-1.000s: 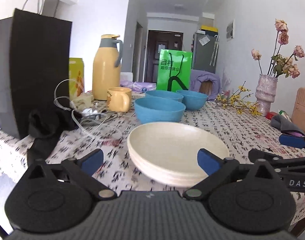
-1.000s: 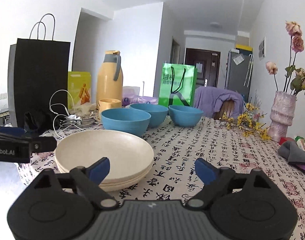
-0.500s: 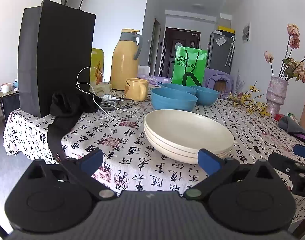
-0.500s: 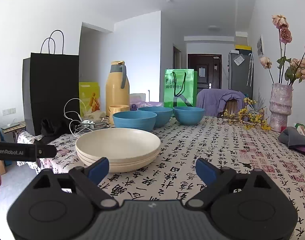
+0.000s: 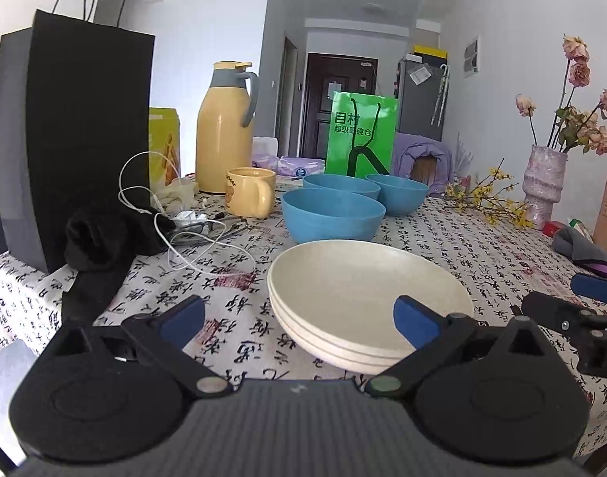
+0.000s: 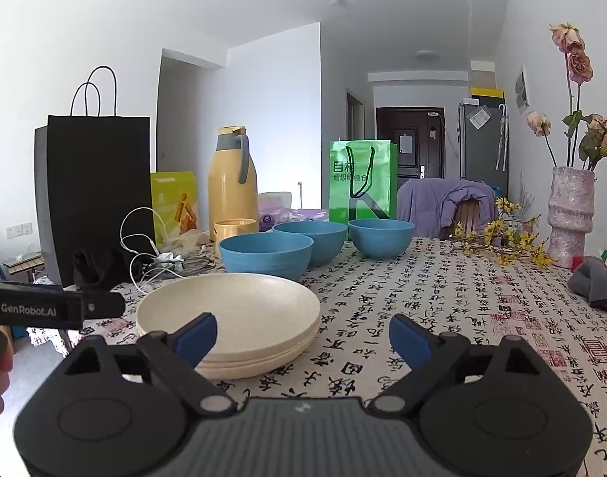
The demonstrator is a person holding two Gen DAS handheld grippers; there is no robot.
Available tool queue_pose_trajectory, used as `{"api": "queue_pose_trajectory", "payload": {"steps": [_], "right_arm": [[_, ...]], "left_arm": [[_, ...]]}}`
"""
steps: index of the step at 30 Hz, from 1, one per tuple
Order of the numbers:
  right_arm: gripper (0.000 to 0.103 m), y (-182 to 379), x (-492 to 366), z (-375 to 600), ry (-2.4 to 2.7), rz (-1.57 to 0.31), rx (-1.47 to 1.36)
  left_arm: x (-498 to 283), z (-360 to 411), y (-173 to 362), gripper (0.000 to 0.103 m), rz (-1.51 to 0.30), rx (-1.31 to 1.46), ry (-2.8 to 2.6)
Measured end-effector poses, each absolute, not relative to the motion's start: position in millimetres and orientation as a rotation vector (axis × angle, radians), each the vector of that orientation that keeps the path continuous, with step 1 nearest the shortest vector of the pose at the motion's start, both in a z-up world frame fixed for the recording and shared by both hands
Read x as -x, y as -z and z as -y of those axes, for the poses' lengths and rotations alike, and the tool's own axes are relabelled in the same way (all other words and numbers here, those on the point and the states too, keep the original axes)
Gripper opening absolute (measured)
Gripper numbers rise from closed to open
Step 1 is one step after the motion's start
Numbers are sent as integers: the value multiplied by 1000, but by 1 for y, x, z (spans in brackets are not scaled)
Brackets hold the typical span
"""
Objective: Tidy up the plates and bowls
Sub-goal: 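Lift both grippers away from the three stacked plates, then move both grippers to the nearest blue bowl, then close both grippers on the blue bowl's rim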
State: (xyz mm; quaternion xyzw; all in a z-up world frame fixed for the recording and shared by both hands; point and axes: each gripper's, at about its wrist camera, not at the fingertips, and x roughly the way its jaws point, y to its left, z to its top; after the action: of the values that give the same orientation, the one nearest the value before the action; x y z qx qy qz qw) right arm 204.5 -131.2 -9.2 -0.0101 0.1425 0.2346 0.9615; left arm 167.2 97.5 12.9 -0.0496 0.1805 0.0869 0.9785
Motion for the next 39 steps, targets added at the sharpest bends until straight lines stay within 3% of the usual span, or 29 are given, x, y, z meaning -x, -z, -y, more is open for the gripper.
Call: {"api": "queue_pose_trajectory", "payload": {"steps": [12, 24, 30, 33, 39], "right_arm": [[80, -32, -329, 88, -560, -467, -44], [39, -17, -488, 30, -557, -683, -65], [24, 2, -531, 13, -536, -751, -105], [16, 12, -544, 11, -528, -788, -116], [8, 15, -544, 10, -512, -798, -119]], "left_arm": [[-275, -148, -41, 101, -425, 139, -120], [-414, -205, -26, 39, -621, 383, -54], [-445, -210, -24, 24, -688, 386, -37], [-451, -212, -22, 12, -708, 390, -20], [-453, -200, -30, 9, -714, 377, -41]]}}
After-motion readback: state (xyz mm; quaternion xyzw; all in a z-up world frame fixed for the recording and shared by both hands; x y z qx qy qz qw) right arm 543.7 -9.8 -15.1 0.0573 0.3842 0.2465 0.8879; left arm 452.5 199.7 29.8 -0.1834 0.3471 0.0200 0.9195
